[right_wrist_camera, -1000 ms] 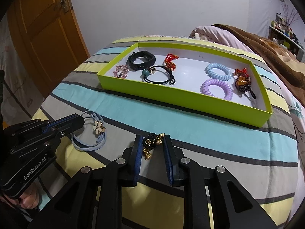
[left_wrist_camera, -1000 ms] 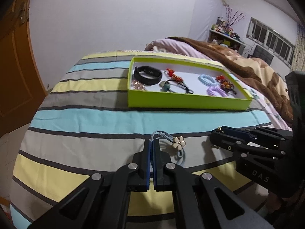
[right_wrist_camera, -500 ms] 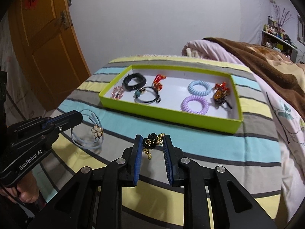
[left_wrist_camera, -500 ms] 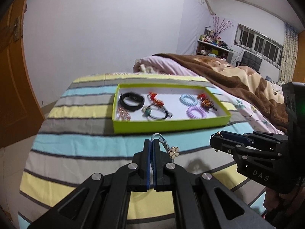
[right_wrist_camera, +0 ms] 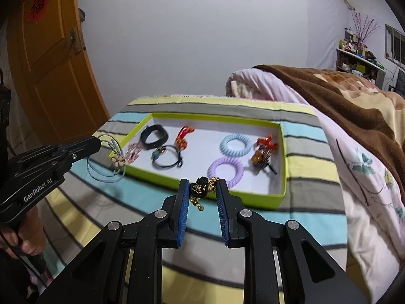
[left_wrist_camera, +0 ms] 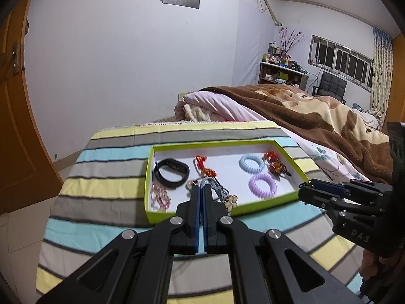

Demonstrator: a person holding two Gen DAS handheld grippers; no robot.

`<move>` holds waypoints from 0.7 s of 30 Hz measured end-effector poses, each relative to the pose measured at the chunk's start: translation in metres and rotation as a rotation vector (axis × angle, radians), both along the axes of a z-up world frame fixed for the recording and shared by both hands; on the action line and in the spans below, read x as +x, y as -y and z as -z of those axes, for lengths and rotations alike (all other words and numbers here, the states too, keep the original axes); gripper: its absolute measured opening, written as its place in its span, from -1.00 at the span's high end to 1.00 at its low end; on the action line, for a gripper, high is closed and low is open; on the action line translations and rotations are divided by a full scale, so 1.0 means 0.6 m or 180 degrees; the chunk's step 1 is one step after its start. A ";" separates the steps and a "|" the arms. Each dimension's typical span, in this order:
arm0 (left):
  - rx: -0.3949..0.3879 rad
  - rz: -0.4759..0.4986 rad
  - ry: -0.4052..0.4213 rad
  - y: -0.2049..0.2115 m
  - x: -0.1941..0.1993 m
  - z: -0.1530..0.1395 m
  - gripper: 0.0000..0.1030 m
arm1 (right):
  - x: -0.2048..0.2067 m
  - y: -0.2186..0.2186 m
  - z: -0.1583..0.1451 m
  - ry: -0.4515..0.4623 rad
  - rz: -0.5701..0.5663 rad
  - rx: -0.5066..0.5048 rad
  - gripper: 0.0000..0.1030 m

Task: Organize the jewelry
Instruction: 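Carry the gold charm and blue flower elastic into the green box and open both tools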

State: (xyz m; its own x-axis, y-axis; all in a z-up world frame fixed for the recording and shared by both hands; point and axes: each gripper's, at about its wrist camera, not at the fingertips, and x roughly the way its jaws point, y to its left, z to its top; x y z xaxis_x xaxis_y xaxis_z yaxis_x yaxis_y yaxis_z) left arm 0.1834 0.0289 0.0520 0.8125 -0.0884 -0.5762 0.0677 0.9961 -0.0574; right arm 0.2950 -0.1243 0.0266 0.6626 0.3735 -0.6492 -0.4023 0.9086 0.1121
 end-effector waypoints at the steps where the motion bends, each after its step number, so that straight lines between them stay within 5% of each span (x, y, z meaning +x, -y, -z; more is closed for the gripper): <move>1: 0.0004 -0.0006 0.0008 -0.002 0.006 0.000 0.97 | 0.006 0.001 0.000 -0.0003 0.0012 -0.0008 0.57; 21: 0.0045 -0.0115 -0.0296 -0.031 0.096 0.071 0.97 | 0.109 0.025 0.079 -0.0378 0.0223 -0.0161 0.56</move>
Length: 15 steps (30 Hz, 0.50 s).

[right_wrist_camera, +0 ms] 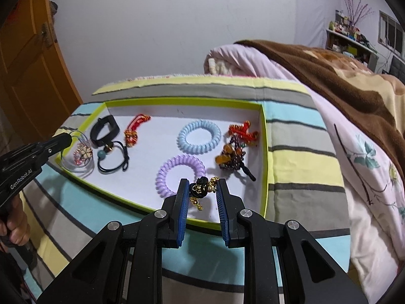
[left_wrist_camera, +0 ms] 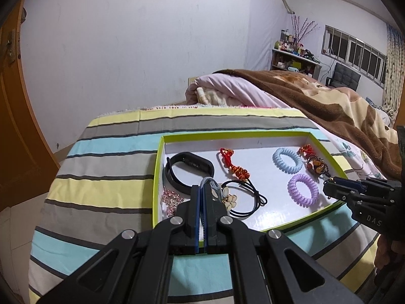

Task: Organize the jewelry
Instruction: 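Carry the gold charm and blue flower elastic into the green box and open both tools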

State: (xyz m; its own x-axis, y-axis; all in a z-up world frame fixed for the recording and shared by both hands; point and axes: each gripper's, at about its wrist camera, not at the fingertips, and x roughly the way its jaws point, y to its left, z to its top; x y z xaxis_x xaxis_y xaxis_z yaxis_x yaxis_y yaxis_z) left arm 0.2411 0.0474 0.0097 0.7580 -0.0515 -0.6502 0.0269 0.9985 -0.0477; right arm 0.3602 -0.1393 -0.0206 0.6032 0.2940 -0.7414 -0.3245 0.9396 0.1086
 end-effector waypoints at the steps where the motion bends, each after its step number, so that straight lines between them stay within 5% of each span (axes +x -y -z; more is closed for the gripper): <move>1: 0.0005 0.0008 -0.0017 0.001 0.002 0.003 0.97 | 0.002 0.001 0.001 -0.0006 0.0003 0.0003 0.56; 15: 0.0005 0.0062 -0.0106 0.003 0.011 0.020 0.95 | 0.009 -0.001 0.005 -0.0017 -0.0037 -0.0051 0.53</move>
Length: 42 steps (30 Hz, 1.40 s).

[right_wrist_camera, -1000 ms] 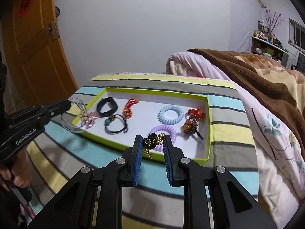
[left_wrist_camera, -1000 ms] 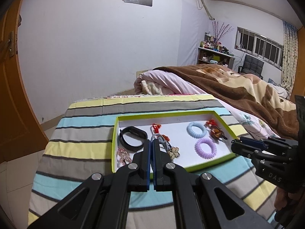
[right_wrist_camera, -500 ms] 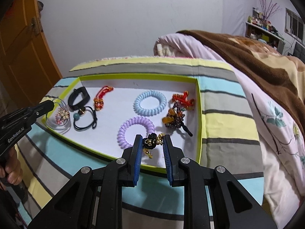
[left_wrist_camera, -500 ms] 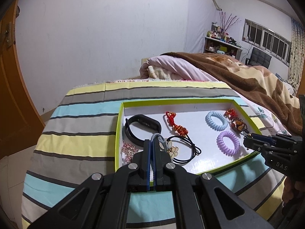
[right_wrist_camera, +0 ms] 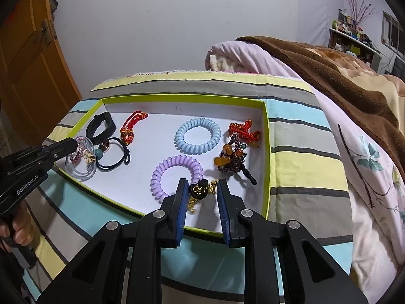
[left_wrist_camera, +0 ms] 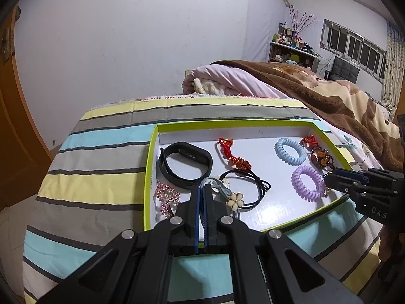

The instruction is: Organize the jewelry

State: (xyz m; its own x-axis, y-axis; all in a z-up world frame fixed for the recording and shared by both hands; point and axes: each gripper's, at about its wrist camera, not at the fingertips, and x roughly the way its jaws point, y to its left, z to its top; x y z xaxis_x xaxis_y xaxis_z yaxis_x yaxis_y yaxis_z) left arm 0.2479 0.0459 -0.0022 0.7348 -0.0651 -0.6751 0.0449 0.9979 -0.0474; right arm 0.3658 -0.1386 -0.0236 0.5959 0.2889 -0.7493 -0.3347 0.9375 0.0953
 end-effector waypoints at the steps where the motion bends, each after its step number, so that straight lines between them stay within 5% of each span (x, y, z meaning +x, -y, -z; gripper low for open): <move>1: -0.0005 0.0006 0.0003 0.001 -0.001 0.000 0.94 | -0.001 0.001 -0.001 0.0002 0.0004 0.0005 0.53; 14: -0.0070 -0.0049 0.0137 -0.003 -0.044 -0.019 0.70 | -0.054 0.006 -0.039 0.0258 -0.0018 0.0093 0.48; 18: -0.0055 -0.0071 0.0224 0.001 -0.076 -0.032 0.67 | -0.086 0.009 -0.054 0.0351 0.0005 0.0163 0.17; 42: -0.0078 -0.0179 0.0385 0.040 -0.283 -0.046 0.60 | -0.312 0.008 -0.089 0.0726 -0.0012 0.0206 0.17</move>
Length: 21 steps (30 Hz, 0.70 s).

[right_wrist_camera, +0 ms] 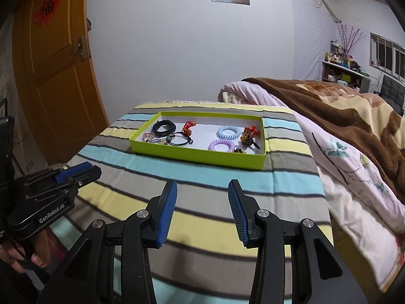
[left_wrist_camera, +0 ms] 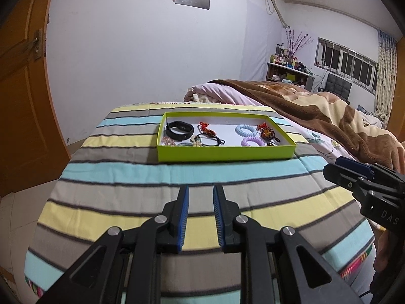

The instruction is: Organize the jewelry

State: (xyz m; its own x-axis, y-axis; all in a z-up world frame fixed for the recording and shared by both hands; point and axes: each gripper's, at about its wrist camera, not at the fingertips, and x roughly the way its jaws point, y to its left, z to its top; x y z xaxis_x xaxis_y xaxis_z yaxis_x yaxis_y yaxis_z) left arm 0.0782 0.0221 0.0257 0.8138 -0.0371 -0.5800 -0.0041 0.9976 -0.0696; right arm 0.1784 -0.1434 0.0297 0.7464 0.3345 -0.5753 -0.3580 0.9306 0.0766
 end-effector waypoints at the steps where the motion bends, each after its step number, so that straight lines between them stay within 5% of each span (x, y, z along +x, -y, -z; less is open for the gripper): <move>1: -0.0002 -0.0016 0.0007 0.001 -0.007 0.000 0.60 | -0.007 0.000 0.002 0.0001 0.0010 -0.0005 0.17; 21: -0.0005 -0.0083 0.0094 0.012 -0.053 0.003 0.60 | -0.060 0.006 0.014 0.0018 0.0014 -0.0050 0.17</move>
State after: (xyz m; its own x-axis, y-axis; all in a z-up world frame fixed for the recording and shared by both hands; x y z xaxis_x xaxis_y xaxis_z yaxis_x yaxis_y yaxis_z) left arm 0.0466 0.0151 0.0240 0.8312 -0.0166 -0.5557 -0.0280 0.9970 -0.0718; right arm 0.1424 -0.1467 0.0211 0.7511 0.3222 -0.5762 -0.3544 0.9332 0.0599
